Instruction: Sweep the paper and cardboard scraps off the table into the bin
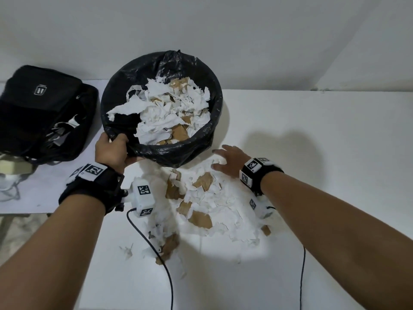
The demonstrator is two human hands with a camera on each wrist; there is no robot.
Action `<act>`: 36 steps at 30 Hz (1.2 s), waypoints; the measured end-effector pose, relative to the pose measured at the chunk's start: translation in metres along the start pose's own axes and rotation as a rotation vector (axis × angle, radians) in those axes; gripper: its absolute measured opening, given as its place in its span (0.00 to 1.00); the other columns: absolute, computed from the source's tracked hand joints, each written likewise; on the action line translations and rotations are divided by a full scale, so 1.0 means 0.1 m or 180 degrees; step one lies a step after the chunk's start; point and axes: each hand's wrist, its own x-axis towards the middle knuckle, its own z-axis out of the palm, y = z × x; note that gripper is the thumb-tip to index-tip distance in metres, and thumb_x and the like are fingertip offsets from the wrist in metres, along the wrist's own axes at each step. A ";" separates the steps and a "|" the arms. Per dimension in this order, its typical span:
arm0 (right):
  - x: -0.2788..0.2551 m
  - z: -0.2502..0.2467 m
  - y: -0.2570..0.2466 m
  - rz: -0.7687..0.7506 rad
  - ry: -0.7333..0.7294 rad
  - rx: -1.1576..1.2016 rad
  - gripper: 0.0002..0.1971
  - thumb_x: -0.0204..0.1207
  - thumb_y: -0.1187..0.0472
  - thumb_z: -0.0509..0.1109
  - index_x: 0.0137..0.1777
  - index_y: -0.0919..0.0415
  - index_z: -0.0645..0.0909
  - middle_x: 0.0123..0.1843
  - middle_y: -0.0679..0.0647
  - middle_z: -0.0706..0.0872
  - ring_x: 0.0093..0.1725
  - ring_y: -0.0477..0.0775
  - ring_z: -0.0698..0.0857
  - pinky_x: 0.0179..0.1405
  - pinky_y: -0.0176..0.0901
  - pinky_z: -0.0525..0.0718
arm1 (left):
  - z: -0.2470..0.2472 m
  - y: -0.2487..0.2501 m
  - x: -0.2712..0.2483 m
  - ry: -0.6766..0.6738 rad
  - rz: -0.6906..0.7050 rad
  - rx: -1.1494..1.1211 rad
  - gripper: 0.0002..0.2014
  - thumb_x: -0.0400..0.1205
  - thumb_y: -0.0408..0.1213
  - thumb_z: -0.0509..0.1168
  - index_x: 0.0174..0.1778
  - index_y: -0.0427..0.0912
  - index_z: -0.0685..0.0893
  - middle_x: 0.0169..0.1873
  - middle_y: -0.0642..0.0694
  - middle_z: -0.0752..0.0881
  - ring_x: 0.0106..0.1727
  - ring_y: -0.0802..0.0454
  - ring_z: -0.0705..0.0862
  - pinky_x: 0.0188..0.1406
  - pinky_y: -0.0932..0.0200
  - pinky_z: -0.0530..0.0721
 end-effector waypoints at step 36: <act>-0.91 0.20 0.54 0.0673 0.0418 0.0247 0.33 0.86 0.41 0.54 0.87 0.53 0.55 0.87 0.55 0.58 0.85 0.56 0.60 0.83 0.53 0.60 | -0.18 -0.26 -0.45 -0.0316 0.0109 0.0170 0.12 0.87 0.25 0.58 0.63 0.42 0.80 0.43 0.43 0.85 0.37 0.43 0.87 0.21 0.57 0.90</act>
